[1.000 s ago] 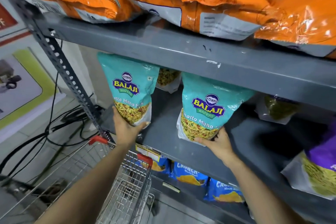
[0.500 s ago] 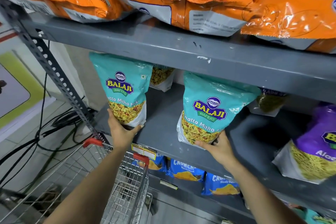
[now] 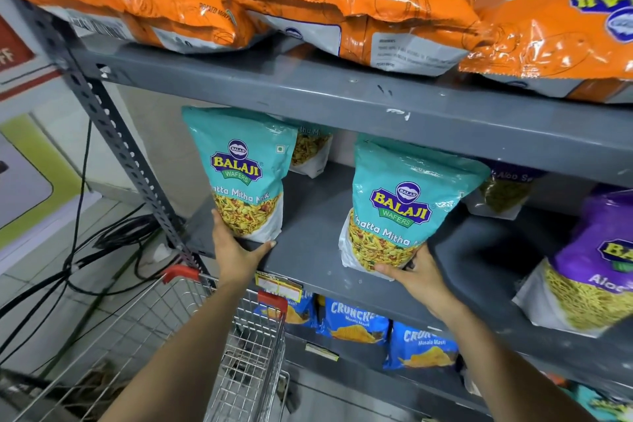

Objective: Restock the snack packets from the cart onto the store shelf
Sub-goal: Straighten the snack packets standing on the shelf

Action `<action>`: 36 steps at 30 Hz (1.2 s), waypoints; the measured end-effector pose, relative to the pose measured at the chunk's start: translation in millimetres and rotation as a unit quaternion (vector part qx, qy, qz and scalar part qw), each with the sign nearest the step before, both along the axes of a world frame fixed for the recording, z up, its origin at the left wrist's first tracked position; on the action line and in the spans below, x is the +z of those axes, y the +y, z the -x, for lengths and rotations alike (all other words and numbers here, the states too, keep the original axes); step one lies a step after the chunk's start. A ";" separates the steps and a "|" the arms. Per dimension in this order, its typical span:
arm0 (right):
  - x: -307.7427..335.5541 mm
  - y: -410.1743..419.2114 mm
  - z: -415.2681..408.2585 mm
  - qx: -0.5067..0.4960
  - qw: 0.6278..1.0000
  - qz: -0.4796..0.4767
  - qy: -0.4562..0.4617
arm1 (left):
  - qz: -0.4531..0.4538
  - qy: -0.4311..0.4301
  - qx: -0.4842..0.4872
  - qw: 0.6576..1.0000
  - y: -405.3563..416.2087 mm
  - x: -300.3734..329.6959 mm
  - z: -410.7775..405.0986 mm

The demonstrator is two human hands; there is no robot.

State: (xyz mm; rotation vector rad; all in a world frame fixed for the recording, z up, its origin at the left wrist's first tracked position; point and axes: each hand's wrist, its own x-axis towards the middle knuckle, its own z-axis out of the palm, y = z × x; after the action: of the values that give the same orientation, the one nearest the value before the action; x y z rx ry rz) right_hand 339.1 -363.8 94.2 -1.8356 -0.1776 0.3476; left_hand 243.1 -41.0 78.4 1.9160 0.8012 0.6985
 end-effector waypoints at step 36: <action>5.9 -336.9 59.5 -0.432 0.862 0.078 -0.253 | 0.150 0.052 -0.419 0.894 -403.8 -1.3 -73.6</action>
State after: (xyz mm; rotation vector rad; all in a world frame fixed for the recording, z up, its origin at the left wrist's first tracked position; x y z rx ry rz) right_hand 279.6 -700.6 100.1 -1.9330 0.3330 -0.7774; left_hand 316.7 -444.9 77.1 1.7824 0.0724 -0.0630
